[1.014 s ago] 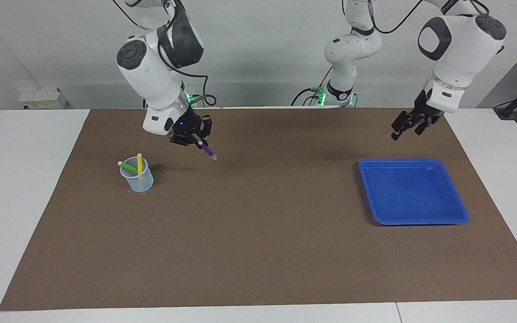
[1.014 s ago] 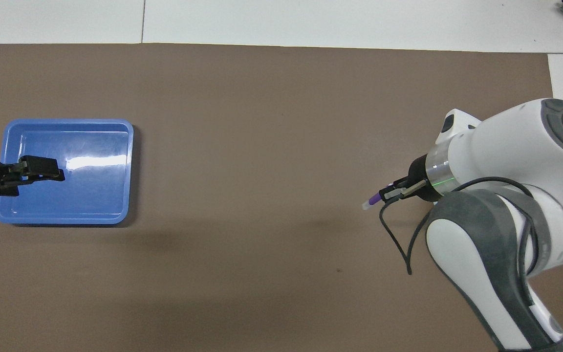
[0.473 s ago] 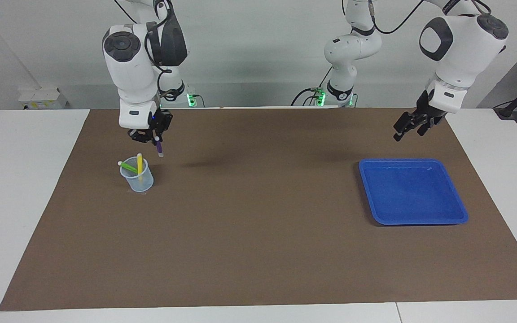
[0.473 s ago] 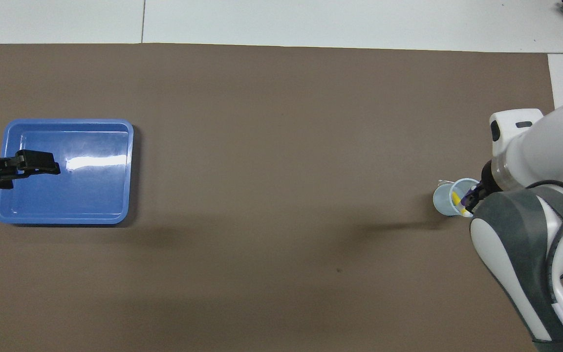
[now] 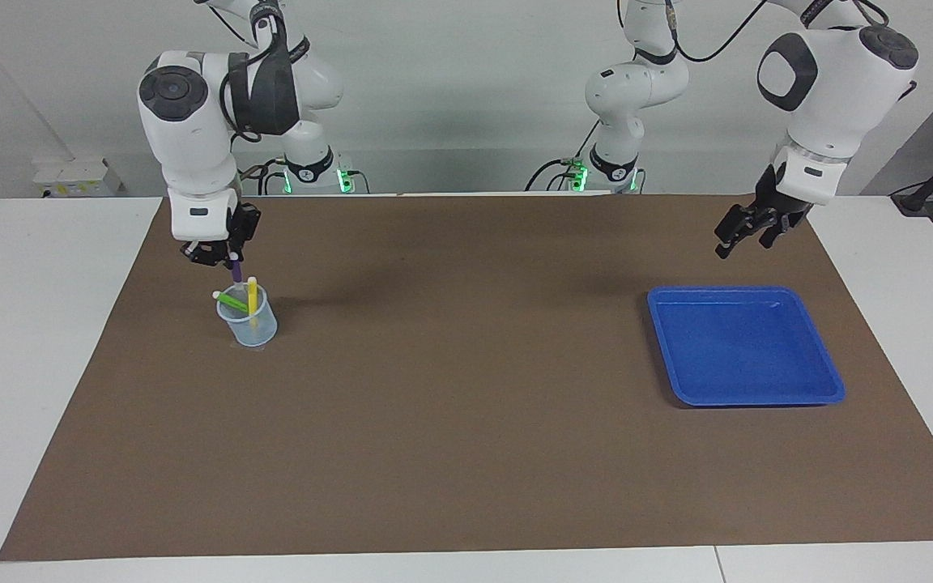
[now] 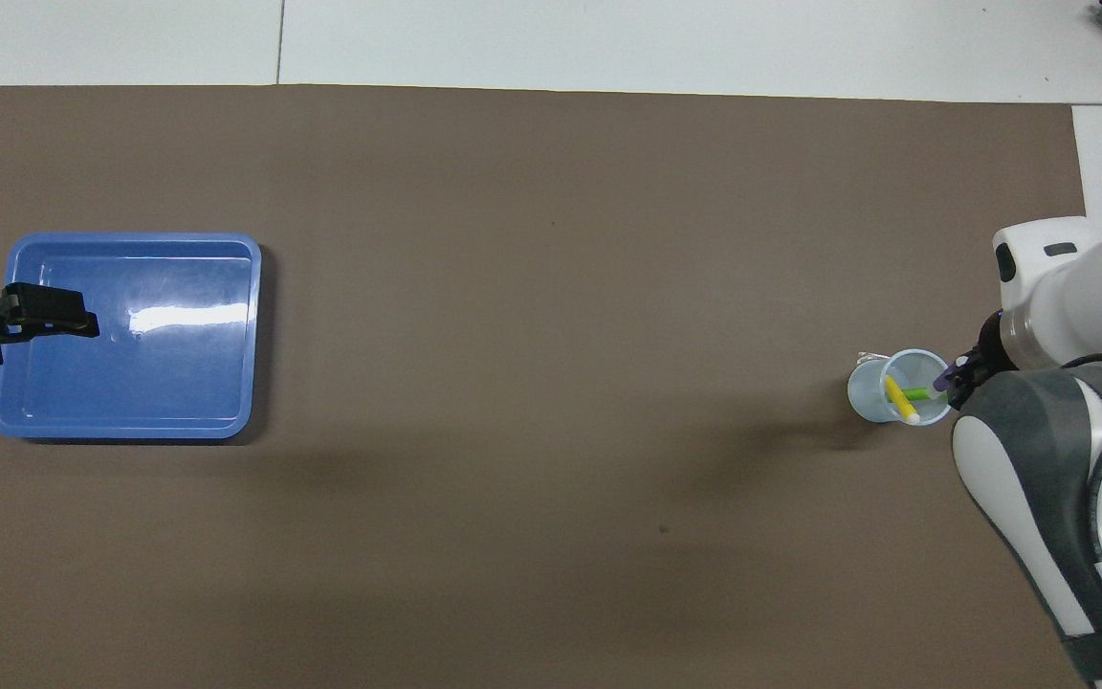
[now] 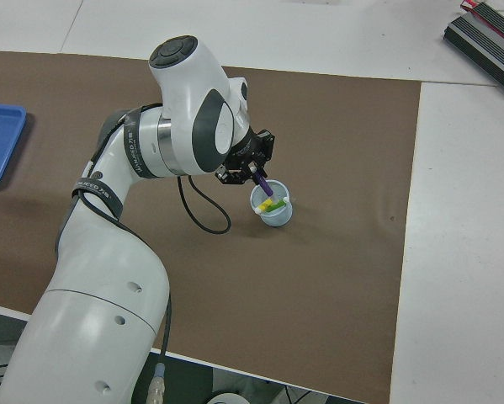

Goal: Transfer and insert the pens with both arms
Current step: 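Lower the purple pen into the cup and open the right gripper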

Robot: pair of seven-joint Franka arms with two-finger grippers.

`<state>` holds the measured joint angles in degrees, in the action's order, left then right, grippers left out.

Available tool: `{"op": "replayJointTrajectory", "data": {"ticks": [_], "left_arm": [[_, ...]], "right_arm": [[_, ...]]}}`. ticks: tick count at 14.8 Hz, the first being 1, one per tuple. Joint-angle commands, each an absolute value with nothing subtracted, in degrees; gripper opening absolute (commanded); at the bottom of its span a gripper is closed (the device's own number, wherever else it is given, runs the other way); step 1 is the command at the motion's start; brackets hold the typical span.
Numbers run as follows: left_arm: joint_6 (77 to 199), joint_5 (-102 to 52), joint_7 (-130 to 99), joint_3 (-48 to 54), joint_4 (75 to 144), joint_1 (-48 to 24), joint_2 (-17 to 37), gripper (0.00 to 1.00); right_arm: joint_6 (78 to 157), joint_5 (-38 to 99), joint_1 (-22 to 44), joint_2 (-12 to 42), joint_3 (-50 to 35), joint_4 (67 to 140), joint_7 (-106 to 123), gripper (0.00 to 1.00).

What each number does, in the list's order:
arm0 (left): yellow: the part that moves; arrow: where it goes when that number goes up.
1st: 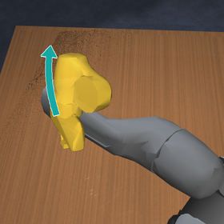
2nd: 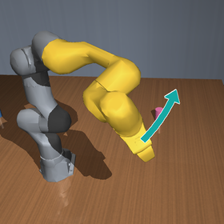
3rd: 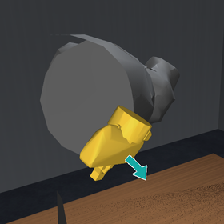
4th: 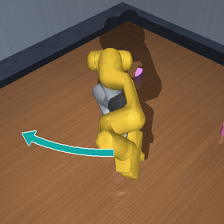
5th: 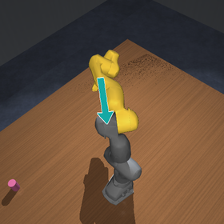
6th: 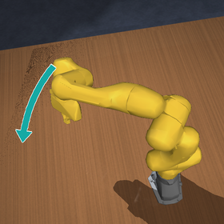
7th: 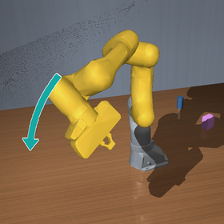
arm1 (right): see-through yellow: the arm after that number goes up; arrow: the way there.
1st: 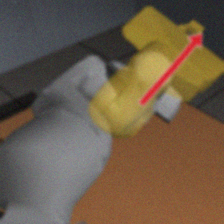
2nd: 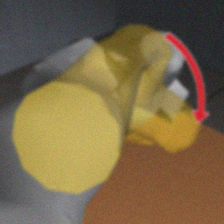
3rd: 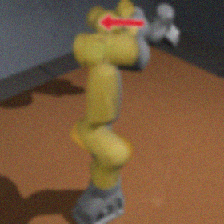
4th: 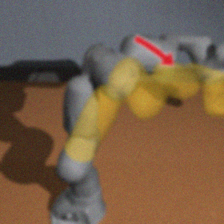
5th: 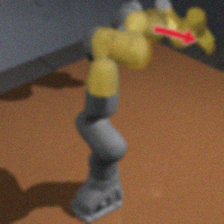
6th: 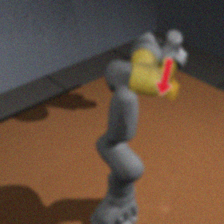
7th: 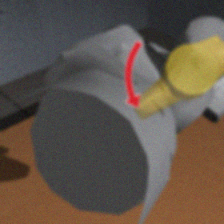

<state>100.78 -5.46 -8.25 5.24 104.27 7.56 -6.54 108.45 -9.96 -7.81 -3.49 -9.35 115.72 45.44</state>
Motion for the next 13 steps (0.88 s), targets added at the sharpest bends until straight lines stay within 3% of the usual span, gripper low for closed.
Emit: {"op": "replayJointTrajectory", "data": {"ticks": [1,6,7,8,9,10,12,13], "left_arm": [[95.5,-2.9,-7.6,2.5,96.2,4.0,-3.0,1.0],[95.5,-2.7,-7.6,2.2,95.1,1.8,-3.6,1.0],[95.7,-1.7,-7.3,2.4,95.2,1.1,-3.7,1.0],[95.7,-0.2,-6.4,2.4,95.2,-0.2,-3.7,1.0],[95.5,1.1,-4.8,2.4,95.2,-0.8,-3.7,1.0],[95.5,1.4,-3.9,2.4,95.1,-0.9,-3.7,1.0],[95.7,1.4,-3.5,2.4,95.1,-0.8,-3.9,1.0],[95.9,1.3,-3.5,2.3,95.0,-0.8,-3.9,1.0]], "right_arm": [[112.3,-6.3,-9.0,-5.9,-10.1,120.5,42.7,0.0],[115.9,-3.5,-9.1,-7.0,-10.0,124.6,42.2,0.0],[116.2,-3.5,-9.5,-7.1,-10.0,125.1,42.2,0.06],[116.3,-3.5,-10.3,-7.1,-10.0,125.1,42.3,0.33],[116.3,-3.5,-10.5,-7.1,-10.0,125.1,42.3,0.52],[116.2,-3.5,-10.4,-7.1,-10.0,125.0,42.3,0.64],[115.5,-3.3,-10.5,-6.9,-10.0,124.0,42.4,0.69],[114.7,-2.8,-10.5,-6.8,-10.0,123.1,42.4,0.77]]}}
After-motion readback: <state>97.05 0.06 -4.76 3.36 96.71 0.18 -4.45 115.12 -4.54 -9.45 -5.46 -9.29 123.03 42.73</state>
